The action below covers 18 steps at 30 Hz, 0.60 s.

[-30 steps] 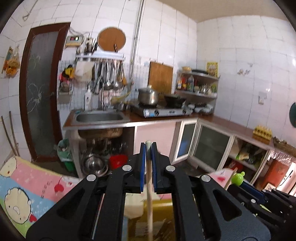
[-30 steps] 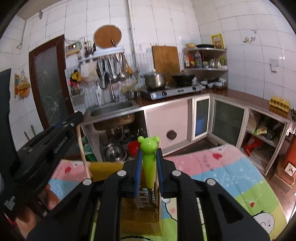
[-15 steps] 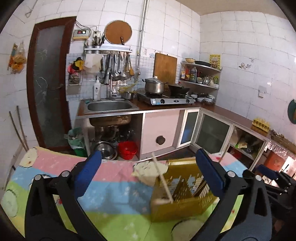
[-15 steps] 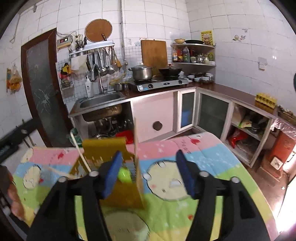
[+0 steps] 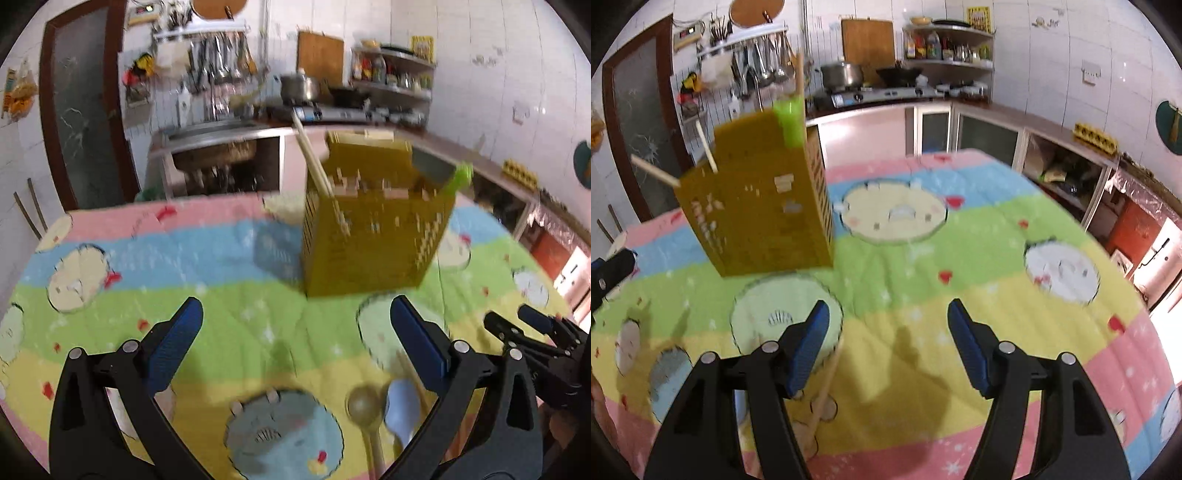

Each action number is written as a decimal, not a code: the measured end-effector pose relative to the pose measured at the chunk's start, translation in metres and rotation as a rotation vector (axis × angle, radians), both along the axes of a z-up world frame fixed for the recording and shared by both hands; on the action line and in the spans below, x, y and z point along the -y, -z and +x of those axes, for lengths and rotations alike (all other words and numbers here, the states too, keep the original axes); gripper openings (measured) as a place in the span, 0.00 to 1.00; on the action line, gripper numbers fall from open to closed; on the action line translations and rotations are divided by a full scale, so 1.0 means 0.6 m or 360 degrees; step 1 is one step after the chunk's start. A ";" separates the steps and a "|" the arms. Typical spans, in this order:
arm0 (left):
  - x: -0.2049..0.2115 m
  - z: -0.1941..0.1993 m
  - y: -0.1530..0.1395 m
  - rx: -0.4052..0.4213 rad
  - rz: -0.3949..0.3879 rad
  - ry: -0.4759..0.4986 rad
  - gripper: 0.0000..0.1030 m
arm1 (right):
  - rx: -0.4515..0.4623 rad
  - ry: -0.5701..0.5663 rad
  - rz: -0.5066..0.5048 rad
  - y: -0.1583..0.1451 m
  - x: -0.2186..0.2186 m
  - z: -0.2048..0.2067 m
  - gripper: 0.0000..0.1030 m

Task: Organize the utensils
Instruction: 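Move both tools back down to the remaining utensils on the quilt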

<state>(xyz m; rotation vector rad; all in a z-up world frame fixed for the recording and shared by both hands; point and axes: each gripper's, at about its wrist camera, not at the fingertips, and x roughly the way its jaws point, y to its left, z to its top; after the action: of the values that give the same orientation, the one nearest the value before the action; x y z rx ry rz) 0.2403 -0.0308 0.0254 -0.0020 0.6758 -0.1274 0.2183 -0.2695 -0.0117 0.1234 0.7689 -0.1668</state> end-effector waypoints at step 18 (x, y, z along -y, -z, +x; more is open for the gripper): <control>0.014 0.010 0.093 -0.0193 0.0056 -0.0002 0.95 | -0.0255 -0.0036 -0.0099 0.064 -0.066 0.040 0.29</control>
<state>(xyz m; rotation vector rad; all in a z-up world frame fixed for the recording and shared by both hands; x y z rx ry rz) 0.2460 -0.0391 -0.0305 0.0237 0.7992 -0.1148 0.2420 -0.2301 -0.0502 0.0426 0.9236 -0.1804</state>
